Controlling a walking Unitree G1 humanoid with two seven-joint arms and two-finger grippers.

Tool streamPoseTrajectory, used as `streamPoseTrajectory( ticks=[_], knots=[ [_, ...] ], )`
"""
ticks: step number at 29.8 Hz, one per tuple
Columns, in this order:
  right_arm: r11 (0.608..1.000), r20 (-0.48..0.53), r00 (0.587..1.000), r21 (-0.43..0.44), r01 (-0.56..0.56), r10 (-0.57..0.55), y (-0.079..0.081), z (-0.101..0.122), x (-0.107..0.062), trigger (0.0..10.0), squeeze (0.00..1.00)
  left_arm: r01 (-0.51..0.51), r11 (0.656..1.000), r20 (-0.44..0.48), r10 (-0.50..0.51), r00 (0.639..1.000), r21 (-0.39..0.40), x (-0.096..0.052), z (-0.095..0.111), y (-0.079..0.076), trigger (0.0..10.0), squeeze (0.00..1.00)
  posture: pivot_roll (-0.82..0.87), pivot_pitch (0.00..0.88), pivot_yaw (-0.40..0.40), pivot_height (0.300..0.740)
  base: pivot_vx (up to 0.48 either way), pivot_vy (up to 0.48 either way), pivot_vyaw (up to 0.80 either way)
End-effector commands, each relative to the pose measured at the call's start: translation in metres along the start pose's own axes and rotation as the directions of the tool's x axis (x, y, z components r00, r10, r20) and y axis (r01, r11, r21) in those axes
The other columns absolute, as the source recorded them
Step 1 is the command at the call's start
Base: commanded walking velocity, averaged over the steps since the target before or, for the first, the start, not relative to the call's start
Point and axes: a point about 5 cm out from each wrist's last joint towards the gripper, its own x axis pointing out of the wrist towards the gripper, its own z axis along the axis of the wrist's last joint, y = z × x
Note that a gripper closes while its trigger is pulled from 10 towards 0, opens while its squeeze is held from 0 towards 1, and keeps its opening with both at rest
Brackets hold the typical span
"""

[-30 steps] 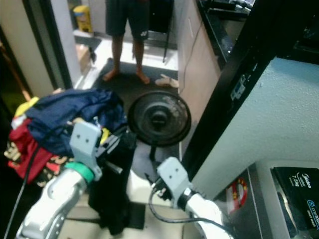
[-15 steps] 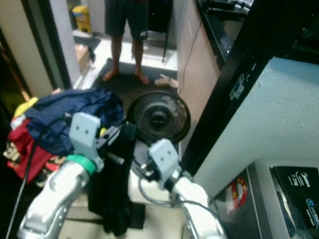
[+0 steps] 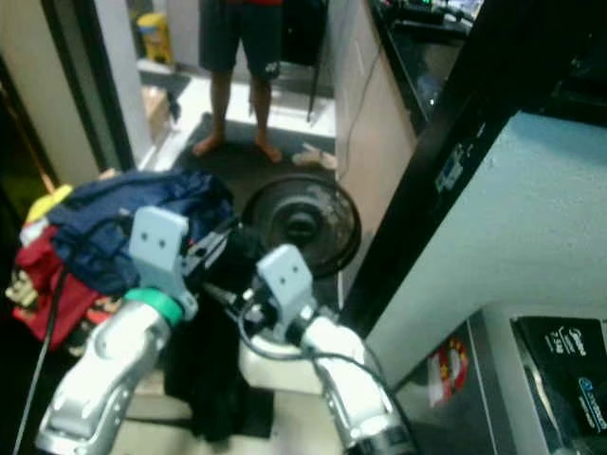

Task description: Clothes washing

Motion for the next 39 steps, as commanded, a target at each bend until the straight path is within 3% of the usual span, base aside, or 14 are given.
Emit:
streamPoseTrajectory(
  ticks=[1, 8, 9, 12, 13, 14, 15, 39],
  knots=[
    [1.0, -0.019, 0.999, -0.002, -0.027, 0.027, 0.002, -0.003, 0.015, 10.0, 0.0, -0.017, 1.0, 0.019, 0.017, 1.0, -0.011, 0.004, 0.004, 0.003, 10.0, 0.0, 0.04, 0.064, -0.057, 0.74, 0.0, 0.0, 0.0],
    [0.997, -0.016, 0.996, -0.008, -0.082, 0.082, 0.007, 0.001, 0.027, 10.0, 0.0, -0.036, 0.999, 0.035, 0.037, 0.999, -0.019, 0.005, 0.009, 0.008, 10.0, 0.0, 0.05, 0.064, -0.06, 0.74, 0.0, 0.0, 0.0],
    [0.994, -0.023, 0.995, -0.044, -0.1, 0.099, 0.008, 0.004, 0.035, 10.0, 0.0, -0.046, 0.999, 0.043, 0.047, 0.998, -0.021, 0.006, 0.012, 0.01, 10.0, 0.0, 0.05, 0.067, -0.063, 0.74, 0.0, 0.0, 0.0],
    [0.992, -0.028, 0.995, -0.068, -0.102, 0.1, 0.008, 0.005, 0.039, 10.0, 0.0, -0.049, 0.999, 0.045, 0.05, 0.998, -0.021, 0.006, 0.012, 0.011, 10.0, 0.0, 0.05, 0.067, -0.063, 0.74, 0.0, 0.0, 0.0],
    [0.993, -0.031, 0.995, -0.074, -0.094, 0.092, 0.007, 0.006, 0.042, 9.3, 0.0, -0.052, 0.998, 0.045, 0.053, 0.998, -0.021, 0.006, 0.012, 0.012, 10.0, 0.0, 0.05, 0.069, -0.064, 0.74, 0.0, 0.0, 0.0],
    [0.993, -0.031, 0.995, -0.074, -0.094, 0.092, 0.007, 0.006, 0.042, 9.3, 0.0, -0.052, 0.998, 0.045, 0.053, 0.998, -0.021, 0.006, 0.012, 0.012, 10.0, 0.0, 0.05, 0.069, -0.064, 0.74, 0.0, 0.0, 0.0],
    [0.994, -0.035, 0.997, -0.087, -0.07, 0.067, 0.004, 0.007, 0.045, 0.0, 0.0, -0.056, 0.998, 0.045, 0.057, 0.997, -0.021, 0.006, 0.013, 0.012, 10.0, 0.0, 0.06, 0.07, -0.065, 0.74, 0.0, 0.0, 0.0],
    [0.998, -0.009, 1.0, -0.05, -0.026, 0.026, -0.008, 0.002, 0.045, 0.0, 0.0, -0.064, 0.998, 0.023, 0.064, 0.998, -0.02, 0.005, 0.008, 0.013, 10.0, 0.0, 0.06, 0.083, -0.06, 0.74, 0.0, 0.0, 0.0]
  ],
)
